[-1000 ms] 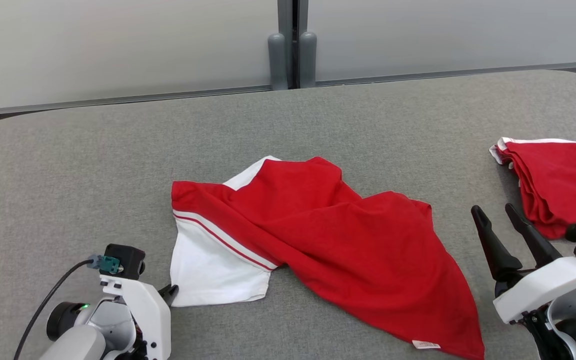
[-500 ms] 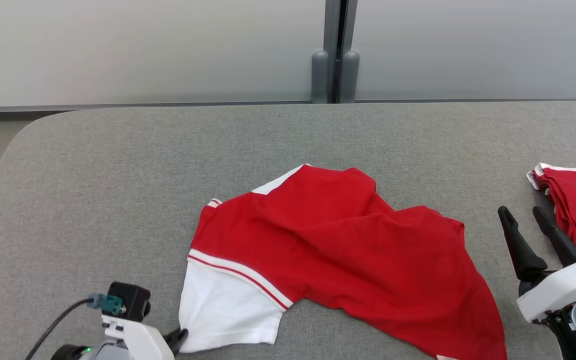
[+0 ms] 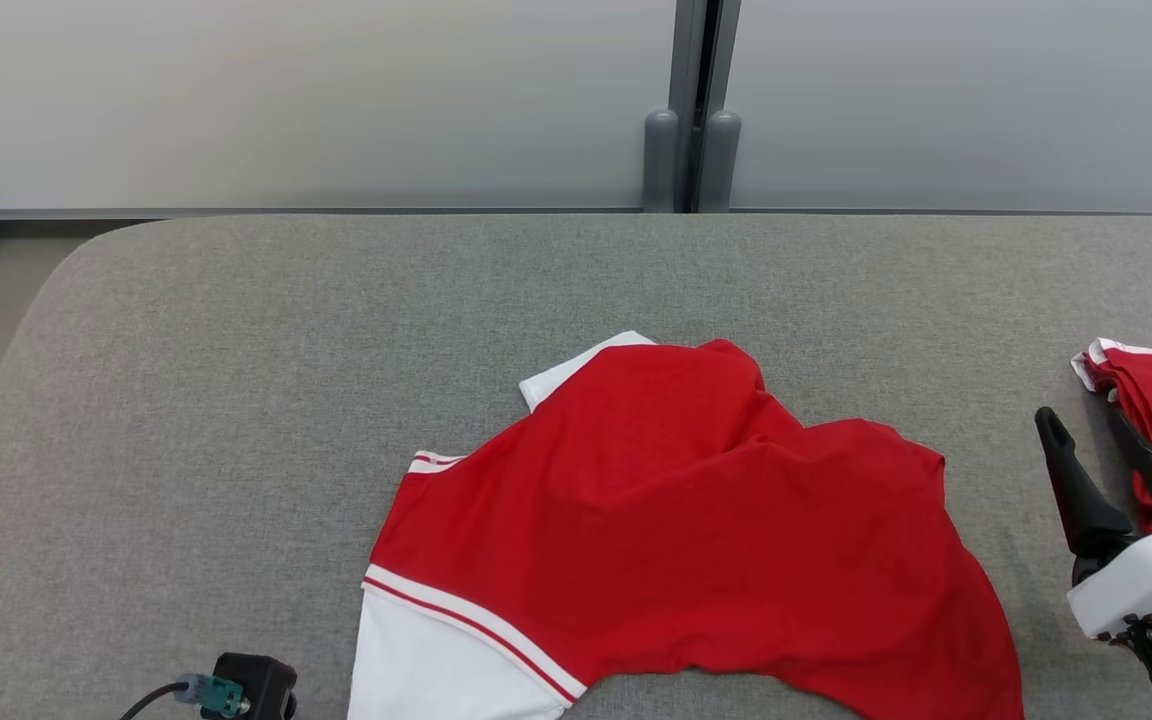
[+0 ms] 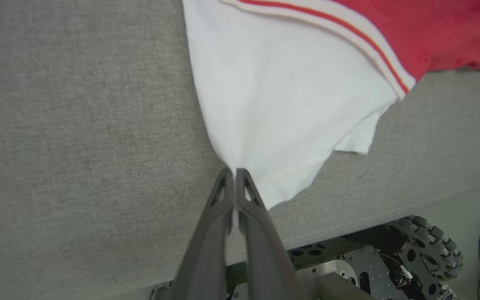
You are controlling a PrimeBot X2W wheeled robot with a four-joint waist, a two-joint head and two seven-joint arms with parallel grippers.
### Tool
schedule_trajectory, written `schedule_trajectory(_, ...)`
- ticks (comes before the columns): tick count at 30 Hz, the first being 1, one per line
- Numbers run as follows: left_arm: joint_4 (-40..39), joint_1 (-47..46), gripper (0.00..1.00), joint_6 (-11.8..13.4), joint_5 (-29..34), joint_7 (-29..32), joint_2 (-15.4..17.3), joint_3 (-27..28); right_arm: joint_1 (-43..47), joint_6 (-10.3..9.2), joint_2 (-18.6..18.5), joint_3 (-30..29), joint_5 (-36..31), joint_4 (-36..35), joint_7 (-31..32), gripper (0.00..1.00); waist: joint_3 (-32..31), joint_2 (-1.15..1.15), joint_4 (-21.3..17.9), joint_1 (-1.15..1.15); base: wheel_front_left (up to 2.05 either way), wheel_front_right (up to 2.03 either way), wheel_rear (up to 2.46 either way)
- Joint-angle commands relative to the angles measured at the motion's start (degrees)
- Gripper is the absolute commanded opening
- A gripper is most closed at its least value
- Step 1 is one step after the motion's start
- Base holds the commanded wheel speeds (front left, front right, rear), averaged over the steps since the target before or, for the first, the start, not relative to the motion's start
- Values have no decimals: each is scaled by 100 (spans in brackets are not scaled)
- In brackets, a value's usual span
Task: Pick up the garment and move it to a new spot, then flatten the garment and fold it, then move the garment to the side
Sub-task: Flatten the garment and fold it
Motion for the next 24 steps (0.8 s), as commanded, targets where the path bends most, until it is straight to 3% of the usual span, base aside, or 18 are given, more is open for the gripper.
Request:
schedule_trajectory(1, 39, 2, 100, 39, 9, -3, -12, -4, -9, 1, -17, -11, -42, 14, 26, 100, -2, 0, 0, 0, 0, 0, 0)
schedule_trajectory(8, -6, -294, 100, 404, 566, -356, 123, 137, -79, 1, 38, 43, -92, 147, 74, 100, -69, 0, 10, 0, 0, 0, 0)
schedule_trajectory(14, -128, -594, 100, 594, 1109, -1505, -113, 407, -341, 1, 127, 256, 140, 505, 361, 100, -112, 0, -6, 0, 0, 0, 0)
schedule_trajectory(19, 47, -833, 100, 356, 1311, -2136, -416, 301, -820, 2, 170, 346, 478, 1380, 859, 100, -90, 0, 82, 0, 0, 0, 0)
schedule_trajectory(24, 346, -944, 100, 165, 1275, -2300, -639, 147, -1289, 1, 214, 378, 544, 2242, 1367, 100, -38, 0, 230, 0, 0, 0, 0)
